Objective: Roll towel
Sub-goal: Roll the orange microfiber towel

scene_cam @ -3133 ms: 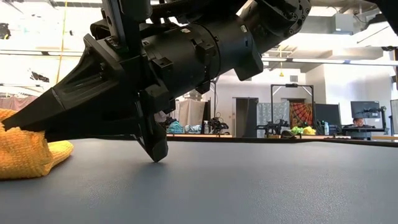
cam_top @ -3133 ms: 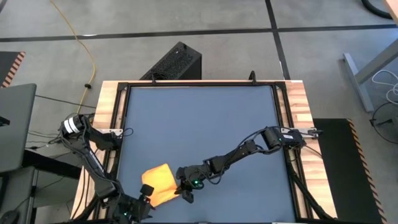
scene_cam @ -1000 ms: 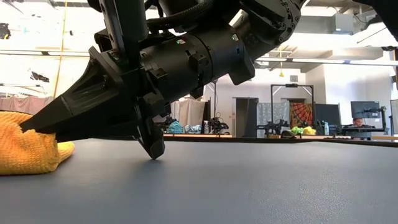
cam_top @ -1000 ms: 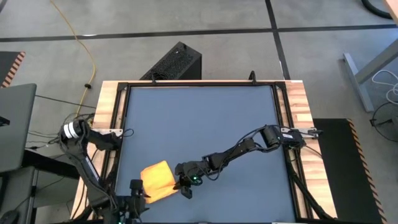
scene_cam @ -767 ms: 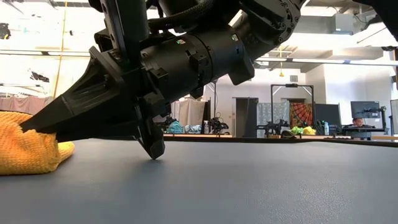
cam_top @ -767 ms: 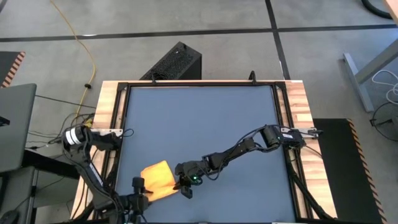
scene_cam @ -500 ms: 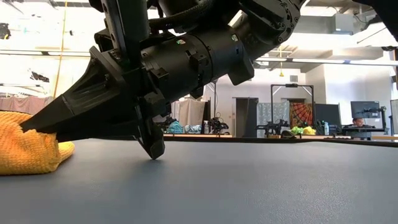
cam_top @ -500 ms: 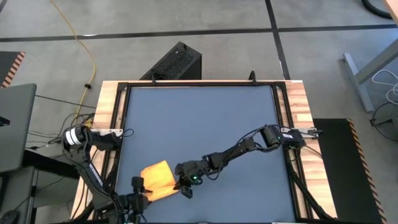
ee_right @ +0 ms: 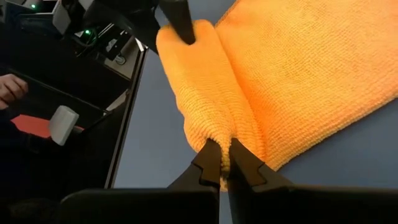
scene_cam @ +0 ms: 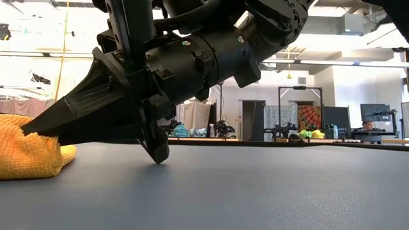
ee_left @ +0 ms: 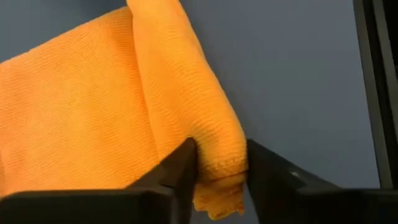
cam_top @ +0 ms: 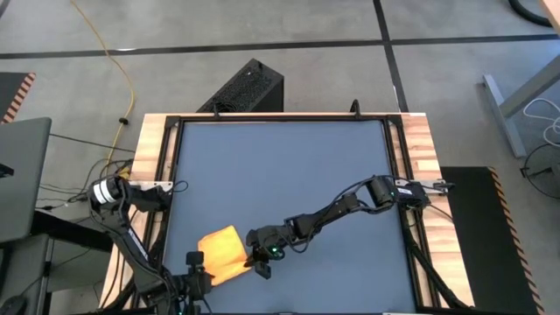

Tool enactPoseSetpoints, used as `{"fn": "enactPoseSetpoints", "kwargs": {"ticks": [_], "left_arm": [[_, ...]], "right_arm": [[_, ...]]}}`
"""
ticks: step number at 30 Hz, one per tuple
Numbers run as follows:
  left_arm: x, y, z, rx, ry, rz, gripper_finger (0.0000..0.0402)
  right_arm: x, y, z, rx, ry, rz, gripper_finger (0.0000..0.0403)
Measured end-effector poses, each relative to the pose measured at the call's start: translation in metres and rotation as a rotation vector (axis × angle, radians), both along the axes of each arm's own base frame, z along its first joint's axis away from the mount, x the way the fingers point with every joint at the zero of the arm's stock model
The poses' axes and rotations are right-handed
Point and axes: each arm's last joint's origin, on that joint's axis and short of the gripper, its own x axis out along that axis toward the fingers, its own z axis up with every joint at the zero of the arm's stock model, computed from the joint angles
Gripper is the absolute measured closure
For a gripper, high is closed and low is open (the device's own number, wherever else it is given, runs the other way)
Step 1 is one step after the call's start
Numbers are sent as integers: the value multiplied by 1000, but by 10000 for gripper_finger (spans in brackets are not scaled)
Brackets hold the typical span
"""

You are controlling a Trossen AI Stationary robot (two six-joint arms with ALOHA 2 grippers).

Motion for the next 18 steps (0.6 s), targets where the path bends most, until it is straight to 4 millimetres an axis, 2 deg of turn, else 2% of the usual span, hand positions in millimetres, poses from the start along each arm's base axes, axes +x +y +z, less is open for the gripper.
{"fn": "enactPoseSetpoints", "kwargs": {"ticks": [5, 6, 12, 18], "left_arm": [[1, 0, 0, -26, 8, 26, 381], [1, 0, 0, -35, 10, 33, 389], [2, -6, -1, -145, 33, 32, 398], [-6, -1, -20, -333, -9, 91, 399]], "right_arm": [[0, 1, 0, 22, 9, 8, 376], [0, 1, 1, 33, 13, 9, 376], [-1, 4, 2, 89, 40, 8, 376], [1, -1, 2, 190, 106, -55, 376]]}}
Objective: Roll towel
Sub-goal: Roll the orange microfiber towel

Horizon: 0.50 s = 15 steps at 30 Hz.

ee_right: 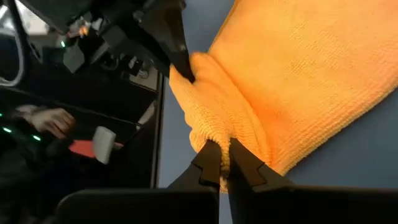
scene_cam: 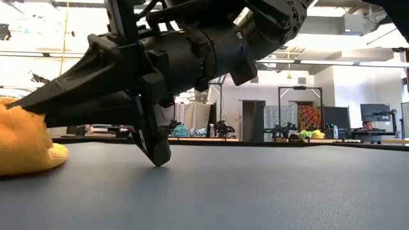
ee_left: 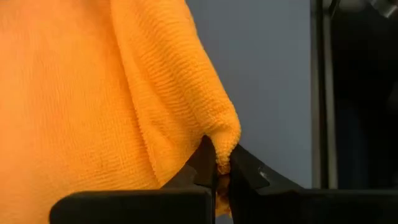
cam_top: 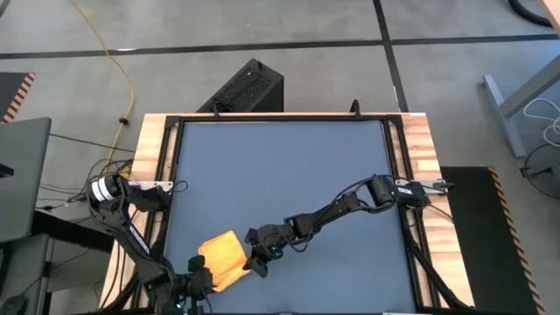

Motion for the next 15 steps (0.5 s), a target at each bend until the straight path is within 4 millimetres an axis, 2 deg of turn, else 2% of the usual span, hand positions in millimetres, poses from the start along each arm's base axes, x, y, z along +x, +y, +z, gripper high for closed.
{"fn": "enactPoseSetpoints", "kwargs": {"ticks": [5, 11, 15], "left_arm": [[-16, 17, -2, -155, -51, 81, 400], [-29, 45, -13, -376, 31, 250, 401], [-33, 55, -23, -465, 59, 314, 395]], "right_arm": [[0, -6, -3, -1, 44, -29, 376], [0, -8, -5, -35, 64, -107, 376], [0, -10, -7, -79, 73, -153, 376]]}}
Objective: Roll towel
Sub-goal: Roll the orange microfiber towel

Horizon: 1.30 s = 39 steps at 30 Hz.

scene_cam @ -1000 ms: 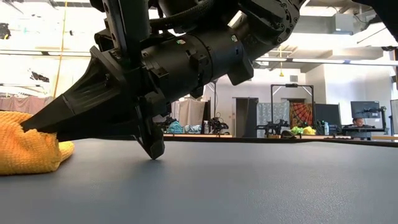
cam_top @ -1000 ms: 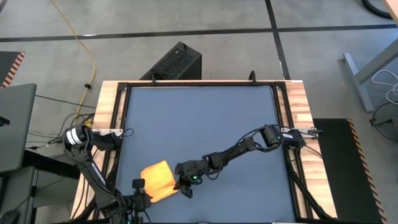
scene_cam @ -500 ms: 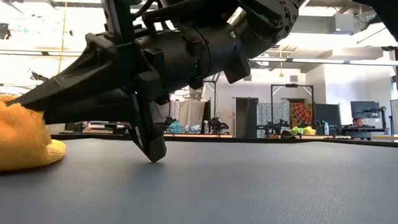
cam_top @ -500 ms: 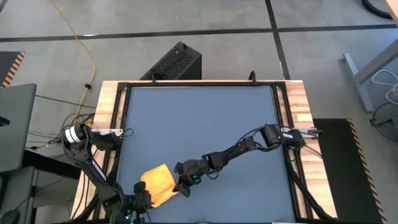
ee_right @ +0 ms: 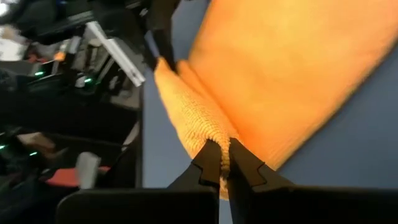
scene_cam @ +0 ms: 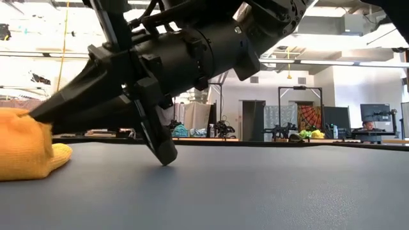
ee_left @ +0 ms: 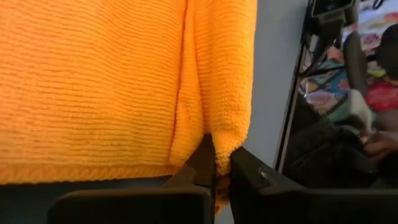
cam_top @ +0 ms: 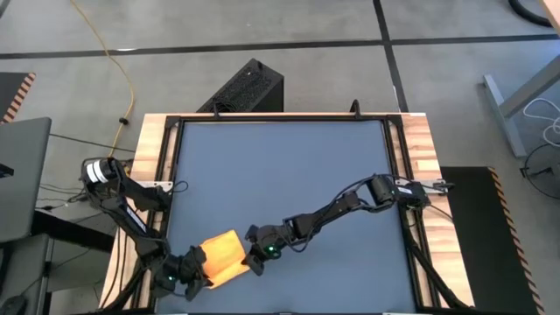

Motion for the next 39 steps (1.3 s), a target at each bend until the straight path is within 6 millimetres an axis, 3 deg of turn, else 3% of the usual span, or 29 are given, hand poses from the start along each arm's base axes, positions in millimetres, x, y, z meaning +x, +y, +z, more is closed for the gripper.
{"fn": "enactPoseSetpoints", "kwargs": {"ticks": [8, 17, 22, 25, 28, 31, 35, 39], "left_arm": [[8, 7, -2, -21, 54, 18, 351], [8, 8, 1, -61, 119, -30, 395], [7, 11, 6, -56, 133, -35, 395], [6, 14, 10, -50, 140, -32, 395], [5, 18, 14, -41, 142, -27, 395], [3, 22, 18, -34, 155, -8, 395], [0, 29, 24, -28, 187, 29, 395], [-3, 32, 27, -40, 224, 41, 395]], "right_arm": [[-1, -3, -3, -125, -12, -5, 370], [-1, -13, -2, -236, -30, 21, 287], [-3, -25, 15, -264, -39, 139, 237], [-6, -29, 36, -359, -90, 192, 221], [-10, -15, 57, -499, -229, 305, 218], [-14, 13, 67, -671, -423, 446, 220], [-24, 53, 55, -1041, -623, 698, 222], [-27, 76, 34, -1314, -619, 635, 222]]}}
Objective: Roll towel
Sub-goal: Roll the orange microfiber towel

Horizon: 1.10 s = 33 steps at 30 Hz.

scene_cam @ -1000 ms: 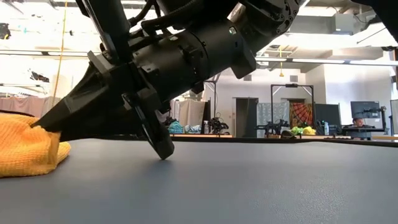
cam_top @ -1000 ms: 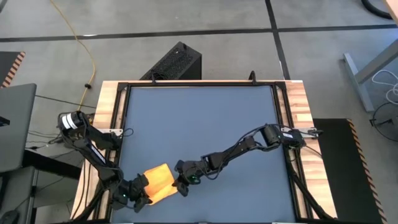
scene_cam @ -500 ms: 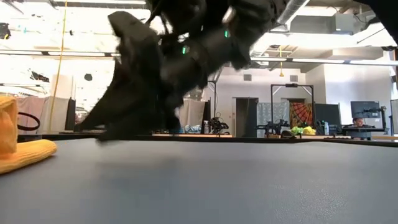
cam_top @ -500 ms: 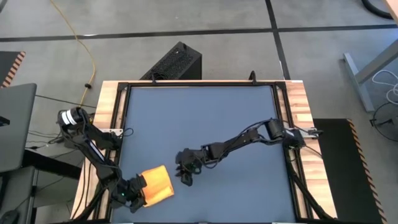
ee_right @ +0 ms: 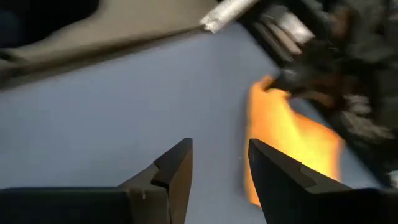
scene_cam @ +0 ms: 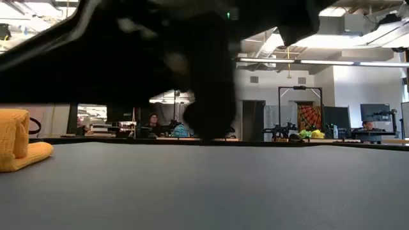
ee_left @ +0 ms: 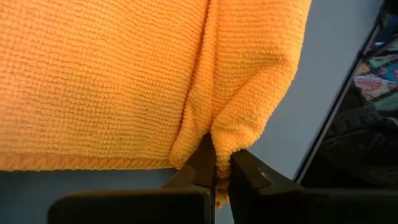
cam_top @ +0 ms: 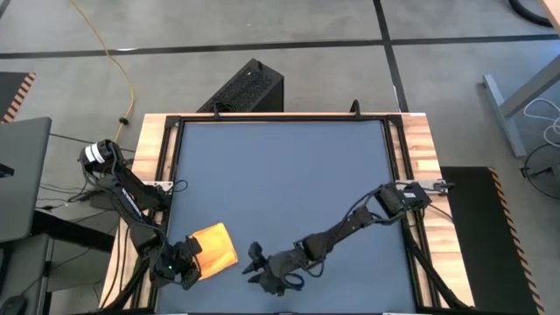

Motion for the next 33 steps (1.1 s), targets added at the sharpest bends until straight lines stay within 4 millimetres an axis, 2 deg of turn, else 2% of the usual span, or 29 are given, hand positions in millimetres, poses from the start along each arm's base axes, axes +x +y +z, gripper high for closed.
{"fn": "enactPoseSetpoints", "kwargs": {"ticks": [3, 11, 17, 24, 27, 33], "left_arm": [[0, 0, 0, -17, 22, 2, 395], [-1, -1, 0, -49, 58, 21, 395], [-1, -1, 1, -63, 69, 29, 395], [-1, -3, 2, -91, 78, 34, 395], [-1, -3, 2, -93, 82, 32, 395], [-1, -3, 2, -98, 81, 28, 395]], "right_arm": [[6, -2, 4, -4, -58, -28, 221], [18, -26, 5, 9, -41, 21, 220], [30, -34, -15, -36, -15, 69, 220], [49, -34, -11, -83, -73, 57, 220], [55, -35, -17, -91, -65, 56, 220], [66, -50, -23, -84, -29, 52, 220]]}}
